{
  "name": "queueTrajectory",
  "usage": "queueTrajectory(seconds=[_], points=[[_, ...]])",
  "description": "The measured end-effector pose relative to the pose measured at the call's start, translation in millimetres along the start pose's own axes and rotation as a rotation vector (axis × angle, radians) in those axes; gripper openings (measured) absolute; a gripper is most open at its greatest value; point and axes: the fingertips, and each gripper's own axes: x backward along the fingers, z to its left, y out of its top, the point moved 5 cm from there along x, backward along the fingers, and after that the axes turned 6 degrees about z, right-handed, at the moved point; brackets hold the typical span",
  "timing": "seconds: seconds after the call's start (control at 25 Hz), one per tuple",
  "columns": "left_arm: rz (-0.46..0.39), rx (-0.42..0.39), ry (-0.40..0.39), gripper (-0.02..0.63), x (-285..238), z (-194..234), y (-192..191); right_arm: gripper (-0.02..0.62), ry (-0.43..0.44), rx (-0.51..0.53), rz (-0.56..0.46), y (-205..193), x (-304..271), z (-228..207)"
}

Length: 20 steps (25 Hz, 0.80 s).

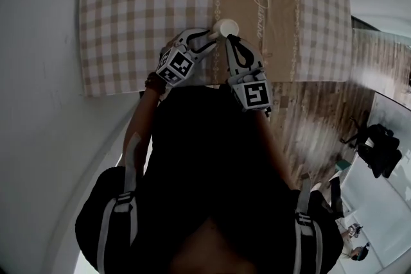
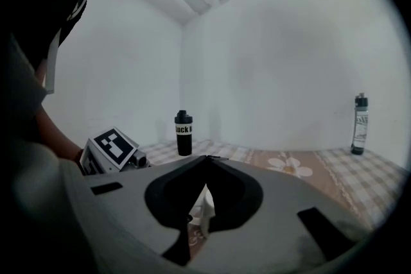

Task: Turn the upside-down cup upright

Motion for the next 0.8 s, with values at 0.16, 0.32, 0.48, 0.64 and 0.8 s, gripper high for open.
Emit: queueTrajectory(seconds=[0.16,0.32,0.48,0.64,0.8], points=[[0.027,-0.007,0.004,0.135,-3,0,-3,0.003,-0.016,-0.008,-0.004,1,2,-7],[0.032,-0.002,0.01,0.123,-7,-2,-1,0.003,-0.025,-0.013,-0.003,0,5,-11],[0.042,-0.01,0.015,0.103,-12,-5,1,0.003,-0.029,-0.016,0.006,-3,6,-16],[0.048,-0.015,0.023,0.092,-12,-7,1,0.003,-0.03,-0.014,0.008,-7,7,-17],[0.05,-0.005,0.031,0.072,-12,-7,0,0.003,-0.035,-0.02,0.01,-9,8,-20]])
